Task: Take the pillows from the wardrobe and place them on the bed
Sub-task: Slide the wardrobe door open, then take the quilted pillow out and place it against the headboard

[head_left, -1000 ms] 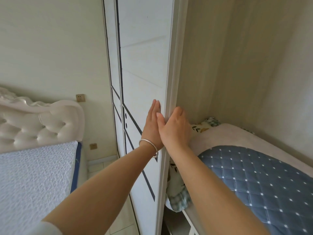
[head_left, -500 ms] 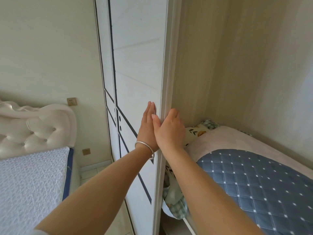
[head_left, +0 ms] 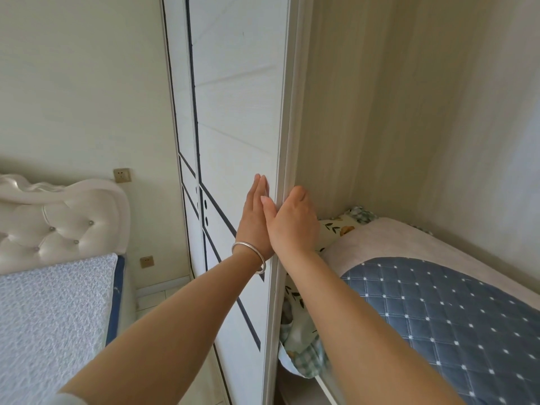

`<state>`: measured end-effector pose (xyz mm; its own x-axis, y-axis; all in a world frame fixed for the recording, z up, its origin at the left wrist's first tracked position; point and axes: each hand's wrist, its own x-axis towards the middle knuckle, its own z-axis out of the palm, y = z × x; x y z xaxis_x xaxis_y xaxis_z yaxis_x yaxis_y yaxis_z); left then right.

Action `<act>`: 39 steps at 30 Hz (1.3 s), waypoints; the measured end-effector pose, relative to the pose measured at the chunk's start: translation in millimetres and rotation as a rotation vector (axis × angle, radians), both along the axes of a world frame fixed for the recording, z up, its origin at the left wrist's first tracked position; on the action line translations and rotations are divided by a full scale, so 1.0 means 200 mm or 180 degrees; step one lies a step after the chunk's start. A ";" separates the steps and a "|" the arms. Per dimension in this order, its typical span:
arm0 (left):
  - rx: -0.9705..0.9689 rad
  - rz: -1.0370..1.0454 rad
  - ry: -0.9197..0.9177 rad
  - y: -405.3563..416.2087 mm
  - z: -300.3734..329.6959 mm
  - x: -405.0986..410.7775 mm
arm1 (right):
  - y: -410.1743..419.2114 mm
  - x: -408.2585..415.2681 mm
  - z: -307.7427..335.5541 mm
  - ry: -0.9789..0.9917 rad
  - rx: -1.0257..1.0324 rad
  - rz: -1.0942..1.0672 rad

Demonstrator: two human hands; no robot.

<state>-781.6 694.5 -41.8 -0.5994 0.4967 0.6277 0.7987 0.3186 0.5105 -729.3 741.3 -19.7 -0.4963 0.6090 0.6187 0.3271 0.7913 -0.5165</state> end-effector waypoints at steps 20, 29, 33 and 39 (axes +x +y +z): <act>0.0279 -0.0904 0.0247 0.59 -0.40 0.71 | 0.65 0.87 -0.38 0.0125 0.0072 -0.0710; -0.0081 0.0129 -0.2695 0.91 -0.75 1.18 | 1.05 1.51 -0.64 -0.0891 -0.0494 -0.1868; -0.0114 0.0516 -0.4016 0.98 -0.82 1.30 | 1.11 1.62 -0.75 -0.1163 -0.0621 -0.1912; 0.0304 0.1074 -0.4972 1.08 -0.83 1.37 | 1.15 1.65 -0.89 -0.1276 -0.0204 -0.1971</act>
<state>-508.0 910.3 -207.5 -0.7226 0.2114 -0.6581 -0.5987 0.2845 0.7487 -398.8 971.3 -197.0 -0.2303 0.8796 0.4161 0.8771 0.3728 -0.3027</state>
